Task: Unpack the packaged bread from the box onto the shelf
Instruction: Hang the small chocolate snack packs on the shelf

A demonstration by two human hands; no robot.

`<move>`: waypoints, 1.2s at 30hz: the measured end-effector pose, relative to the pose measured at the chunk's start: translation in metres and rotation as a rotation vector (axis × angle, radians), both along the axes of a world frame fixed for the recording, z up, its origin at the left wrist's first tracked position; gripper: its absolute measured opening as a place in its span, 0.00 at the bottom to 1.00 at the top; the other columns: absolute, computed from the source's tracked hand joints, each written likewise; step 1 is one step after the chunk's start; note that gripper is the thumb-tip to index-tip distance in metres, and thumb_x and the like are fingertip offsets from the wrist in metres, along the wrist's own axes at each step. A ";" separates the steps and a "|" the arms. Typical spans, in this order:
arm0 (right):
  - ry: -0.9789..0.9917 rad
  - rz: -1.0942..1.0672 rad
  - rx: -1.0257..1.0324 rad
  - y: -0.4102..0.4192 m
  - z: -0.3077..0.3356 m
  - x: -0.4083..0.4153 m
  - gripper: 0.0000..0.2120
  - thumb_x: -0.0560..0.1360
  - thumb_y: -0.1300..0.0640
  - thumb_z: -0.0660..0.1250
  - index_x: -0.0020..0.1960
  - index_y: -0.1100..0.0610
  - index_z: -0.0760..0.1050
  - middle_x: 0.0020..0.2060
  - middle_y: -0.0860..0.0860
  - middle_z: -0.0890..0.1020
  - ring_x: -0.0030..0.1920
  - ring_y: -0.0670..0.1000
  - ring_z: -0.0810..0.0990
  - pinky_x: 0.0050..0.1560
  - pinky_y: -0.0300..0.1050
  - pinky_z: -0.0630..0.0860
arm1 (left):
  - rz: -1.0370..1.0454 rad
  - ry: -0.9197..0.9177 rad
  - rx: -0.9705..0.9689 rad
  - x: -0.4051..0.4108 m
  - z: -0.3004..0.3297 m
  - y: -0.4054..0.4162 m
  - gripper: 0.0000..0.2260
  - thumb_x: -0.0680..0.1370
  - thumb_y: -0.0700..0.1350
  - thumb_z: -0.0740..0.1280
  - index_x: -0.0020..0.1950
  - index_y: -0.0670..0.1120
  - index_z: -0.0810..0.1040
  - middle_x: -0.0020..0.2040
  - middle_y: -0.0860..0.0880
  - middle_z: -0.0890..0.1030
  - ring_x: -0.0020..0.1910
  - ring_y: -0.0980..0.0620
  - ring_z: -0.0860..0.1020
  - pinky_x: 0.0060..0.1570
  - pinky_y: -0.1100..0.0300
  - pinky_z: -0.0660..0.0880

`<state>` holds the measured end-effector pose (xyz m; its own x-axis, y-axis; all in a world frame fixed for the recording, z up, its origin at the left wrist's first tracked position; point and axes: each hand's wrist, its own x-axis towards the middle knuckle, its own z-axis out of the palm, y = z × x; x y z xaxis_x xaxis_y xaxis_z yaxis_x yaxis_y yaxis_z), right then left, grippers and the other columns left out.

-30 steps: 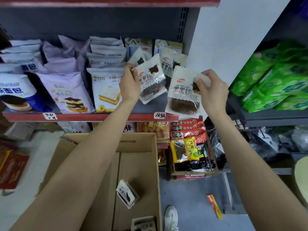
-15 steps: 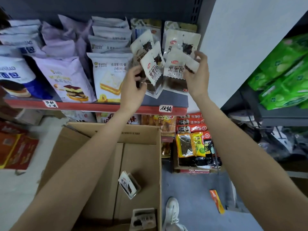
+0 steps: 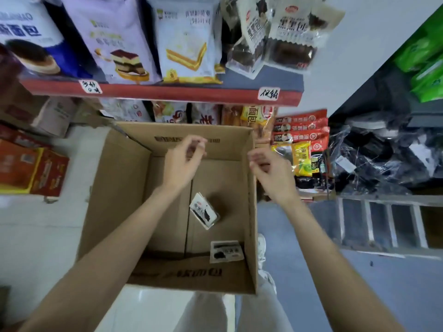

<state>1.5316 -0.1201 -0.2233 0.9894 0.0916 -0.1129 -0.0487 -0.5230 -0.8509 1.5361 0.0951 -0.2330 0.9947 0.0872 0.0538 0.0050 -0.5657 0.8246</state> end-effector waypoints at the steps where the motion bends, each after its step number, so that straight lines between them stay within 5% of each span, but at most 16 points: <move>1: 0.043 0.075 -0.063 0.010 -0.016 -0.012 0.10 0.74 0.65 0.66 0.53 0.56 0.78 0.46 0.49 0.83 0.46 0.44 0.79 0.48 0.29 0.73 | -0.064 0.081 0.060 -0.012 -0.019 0.014 0.06 0.79 0.46 0.63 0.54 0.51 0.77 0.44 0.55 0.82 0.44 0.55 0.81 0.50 0.54 0.78; 6: 0.203 0.354 -0.399 0.054 -0.102 -0.057 0.10 0.75 0.60 0.64 0.55 0.52 0.76 0.51 0.51 0.81 0.51 0.52 0.81 0.51 0.52 0.78 | -0.347 0.496 0.373 -0.060 -0.109 0.058 0.19 0.76 0.41 0.67 0.67 0.48 0.71 0.65 0.49 0.74 0.62 0.48 0.75 0.61 0.56 0.71; 14: 0.229 0.914 -0.881 0.084 -0.182 -0.105 0.11 0.77 0.59 0.63 0.58 0.55 0.74 0.55 0.53 0.79 0.54 0.56 0.79 0.48 0.49 0.74 | -0.599 0.434 0.675 -0.049 -0.212 0.058 0.37 0.72 0.29 0.64 0.77 0.50 0.54 0.78 0.48 0.52 0.76 0.46 0.50 0.73 0.52 0.55; 16: 0.256 1.015 -0.910 0.084 -0.196 -0.112 0.12 0.76 0.56 0.65 0.59 0.54 0.74 0.55 0.53 0.78 0.55 0.55 0.78 0.49 0.49 0.73 | -0.620 0.475 0.699 -0.044 -0.231 0.055 0.37 0.72 0.27 0.62 0.77 0.48 0.56 0.78 0.47 0.53 0.76 0.46 0.50 0.74 0.52 0.53; 19: 0.380 1.117 -0.964 0.080 -0.210 -0.122 0.22 0.74 0.49 0.67 0.65 0.53 0.69 0.58 0.53 0.76 0.60 0.55 0.74 0.57 0.49 0.70 | -0.586 0.508 0.703 -0.040 -0.246 0.055 0.21 0.76 0.34 0.62 0.69 0.45 0.70 0.70 0.43 0.69 0.70 0.44 0.64 0.67 0.54 0.63; 22: 0.357 1.143 -1.027 0.079 -0.222 -0.134 0.18 0.78 0.50 0.62 0.66 0.53 0.69 0.61 0.52 0.76 0.62 0.54 0.73 0.61 0.50 0.68 | -0.535 0.446 0.669 -0.050 -0.244 0.064 0.08 0.79 0.42 0.62 0.57 0.45 0.76 0.60 0.45 0.76 0.61 0.45 0.71 0.55 0.52 0.70; 28: 0.415 1.103 -1.189 0.088 -0.227 -0.140 0.16 0.78 0.61 0.61 0.65 0.54 0.69 0.62 0.54 0.75 0.65 0.56 0.71 0.68 0.54 0.62 | -0.327 0.394 0.531 -0.090 -0.229 0.095 0.07 0.80 0.47 0.61 0.55 0.47 0.74 0.52 0.47 0.79 0.48 0.46 0.78 0.42 0.57 0.71; 33: 0.455 0.930 -1.209 0.087 -0.219 -0.130 0.12 0.78 0.62 0.61 0.60 0.55 0.74 0.57 0.52 0.79 0.59 0.53 0.77 0.54 0.45 0.71 | -0.215 0.507 0.468 -0.112 -0.230 0.126 0.12 0.81 0.48 0.60 0.63 0.47 0.72 0.51 0.42 0.82 0.45 0.44 0.81 0.41 0.51 0.78; 36: 0.376 0.741 -1.095 0.095 -0.206 -0.115 0.15 0.77 0.63 0.61 0.63 0.56 0.69 0.54 0.54 0.80 0.55 0.55 0.79 0.48 0.47 0.74 | -0.102 0.578 0.402 -0.118 -0.227 0.134 0.12 0.81 0.44 0.60 0.64 0.44 0.70 0.56 0.39 0.79 0.50 0.42 0.80 0.37 0.56 0.76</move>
